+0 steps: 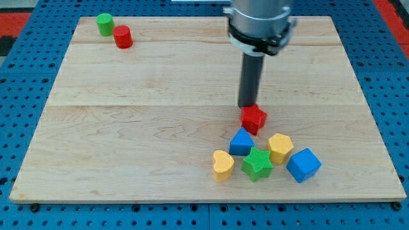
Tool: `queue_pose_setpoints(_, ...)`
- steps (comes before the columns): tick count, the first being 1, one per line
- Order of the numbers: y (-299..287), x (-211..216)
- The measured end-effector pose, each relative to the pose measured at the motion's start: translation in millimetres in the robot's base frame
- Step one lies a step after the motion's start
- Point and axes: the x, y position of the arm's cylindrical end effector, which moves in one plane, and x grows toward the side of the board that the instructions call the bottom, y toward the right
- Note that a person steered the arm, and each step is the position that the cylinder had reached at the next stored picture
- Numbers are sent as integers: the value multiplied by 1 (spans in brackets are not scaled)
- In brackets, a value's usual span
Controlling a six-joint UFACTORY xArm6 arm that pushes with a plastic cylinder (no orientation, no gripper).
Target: Move the green circle to the top of the red circle
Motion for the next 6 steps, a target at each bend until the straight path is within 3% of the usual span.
queue_pose_setpoints(1,-63,3)
queue_pose_setpoints(3,-296,-68)
queue_pose_setpoints(5,-383,-250)
queue_pose_setpoints(6,-383,-270)
